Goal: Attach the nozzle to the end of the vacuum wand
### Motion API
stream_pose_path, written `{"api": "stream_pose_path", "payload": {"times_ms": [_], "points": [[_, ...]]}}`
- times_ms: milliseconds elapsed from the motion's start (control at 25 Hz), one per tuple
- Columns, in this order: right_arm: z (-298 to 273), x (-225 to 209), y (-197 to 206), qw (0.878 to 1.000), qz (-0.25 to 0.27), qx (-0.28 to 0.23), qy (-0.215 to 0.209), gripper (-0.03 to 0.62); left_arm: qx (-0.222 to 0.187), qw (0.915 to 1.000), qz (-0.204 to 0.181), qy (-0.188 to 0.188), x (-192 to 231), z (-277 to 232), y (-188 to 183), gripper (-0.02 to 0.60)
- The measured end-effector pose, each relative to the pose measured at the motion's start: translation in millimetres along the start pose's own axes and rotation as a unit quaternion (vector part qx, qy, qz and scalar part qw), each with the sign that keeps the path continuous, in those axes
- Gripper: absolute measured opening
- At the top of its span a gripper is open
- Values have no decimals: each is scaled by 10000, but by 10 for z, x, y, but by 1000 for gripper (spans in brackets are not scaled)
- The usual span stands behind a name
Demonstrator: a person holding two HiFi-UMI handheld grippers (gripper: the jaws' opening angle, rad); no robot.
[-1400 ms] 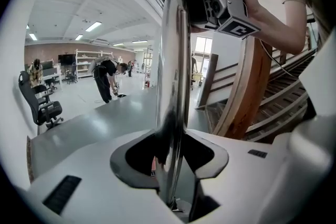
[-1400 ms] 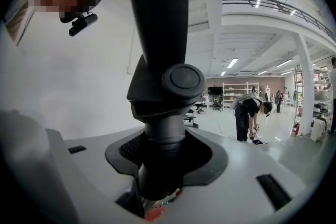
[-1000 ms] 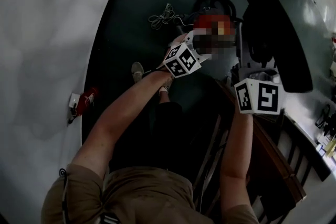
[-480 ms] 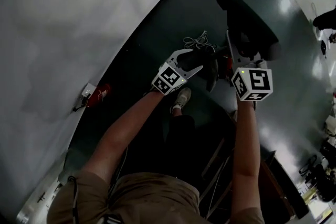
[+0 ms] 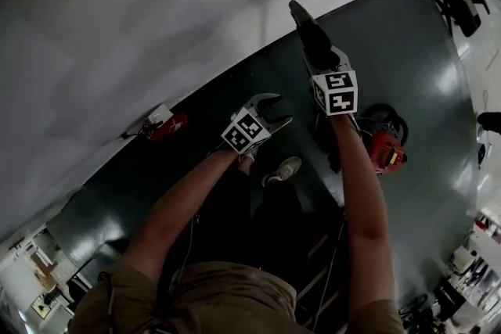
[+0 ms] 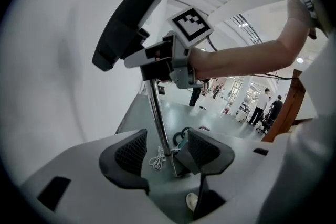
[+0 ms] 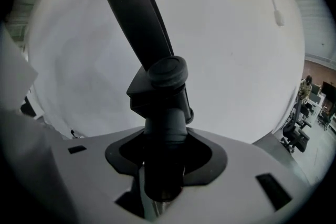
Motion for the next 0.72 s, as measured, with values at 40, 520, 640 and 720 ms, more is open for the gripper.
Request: {"api": "stream_pose_path", "payload": {"times_ms": [40, 520, 640, 720], "points": [[-288, 99, 45, 9999, 7, 147, -17, 179, -14, 10000, 8, -70, 168, 133, 163, 241], [-1674, 788, 184, 9983, 267, 513, 97, 179, -129, 9957, 722, -572, 1264, 1138, 1155, 241], [-1578, 843, 175, 9987, 257, 423, 70, 242, -130, 9958, 744, -513, 1242, 1242, 1174, 241], [-1473, 846, 237, 9990, 204, 357, 163, 250, -118, 9962, 742, -442, 1180, 1282, 1154, 241]]}}
Point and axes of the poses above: the fingertips, and each gripper's own axes: z backward along the fingers, x to its left, y out of its underside, the point moved 5 cm from there along z, backward along the fingers, and after that the axes turned 13 degrees about -y, right-handed, at the moved point
